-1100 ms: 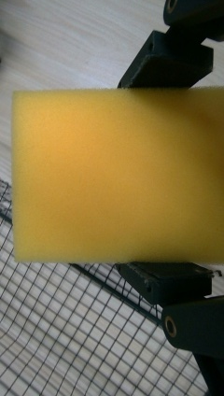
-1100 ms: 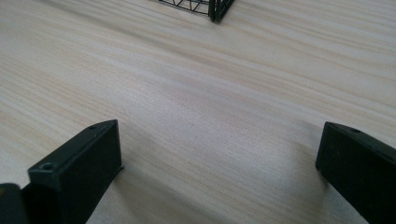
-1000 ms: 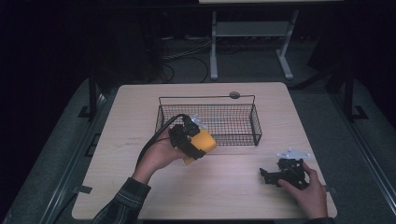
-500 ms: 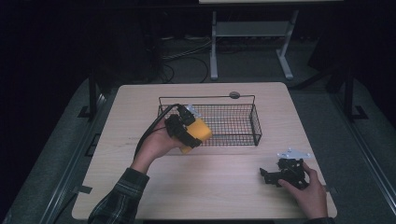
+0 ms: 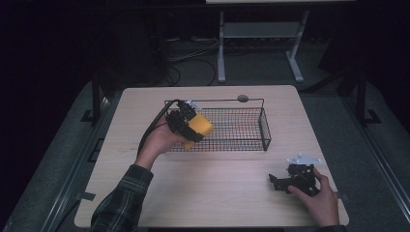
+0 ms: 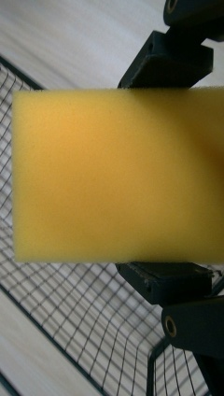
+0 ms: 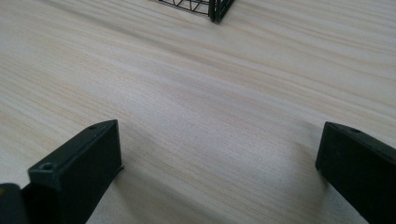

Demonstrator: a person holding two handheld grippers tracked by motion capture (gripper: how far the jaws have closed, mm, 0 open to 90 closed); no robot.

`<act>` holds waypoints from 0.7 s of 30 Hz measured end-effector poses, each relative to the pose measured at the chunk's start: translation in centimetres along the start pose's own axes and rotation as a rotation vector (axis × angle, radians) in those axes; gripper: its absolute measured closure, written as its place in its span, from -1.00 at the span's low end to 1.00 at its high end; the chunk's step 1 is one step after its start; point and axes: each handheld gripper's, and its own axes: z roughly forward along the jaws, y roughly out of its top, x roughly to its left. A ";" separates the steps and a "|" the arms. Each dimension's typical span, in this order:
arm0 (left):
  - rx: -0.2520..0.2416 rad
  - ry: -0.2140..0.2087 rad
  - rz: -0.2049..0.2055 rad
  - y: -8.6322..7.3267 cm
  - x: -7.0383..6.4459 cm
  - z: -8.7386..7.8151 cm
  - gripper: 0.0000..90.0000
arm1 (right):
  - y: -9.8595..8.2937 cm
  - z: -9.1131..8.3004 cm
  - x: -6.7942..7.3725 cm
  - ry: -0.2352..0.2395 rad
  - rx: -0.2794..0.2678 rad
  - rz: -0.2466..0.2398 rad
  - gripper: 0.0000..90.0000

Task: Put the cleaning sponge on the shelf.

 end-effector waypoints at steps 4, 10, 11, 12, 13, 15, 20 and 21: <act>-0.008 0.014 -0.019 0.2 0.9 0.1 -0.49 | 0.0 0.0 0.0 0.000 0.000 0.001 -1.00; -0.023 0.032 -0.056 0.3 2.1 0.3 -0.49 | 0.0 0.0 0.0 0.000 0.001 0.002 -1.00; -0.022 0.035 -0.058 0.3 2.3 0.4 -0.49 | 0.0 0.0 0.0 0.000 0.001 0.002 -1.00; -0.020 0.039 -0.063 0.3 2.5 0.5 -0.49 | 0.0 0.0 0.0 0.000 0.000 0.002 -1.00; -0.017 0.040 -0.071 0.3 2.8 0.6 -0.49 | 0.0 0.0 0.0 0.000 0.000 0.001 -1.00; -0.016 0.041 -0.082 0.3 3.2 0.8 -0.49 | 0.0 0.0 0.0 0.000 0.000 0.001 -1.00; -0.022 0.051 -0.108 0.4 4.3 1.2 -0.49 | 0.0 0.0 0.0 0.000 0.001 0.002 -1.00; -0.024 0.054 -0.114 0.4 4.4 1.3 -0.49 | 0.0 0.0 0.0 0.000 0.001 0.001 -1.00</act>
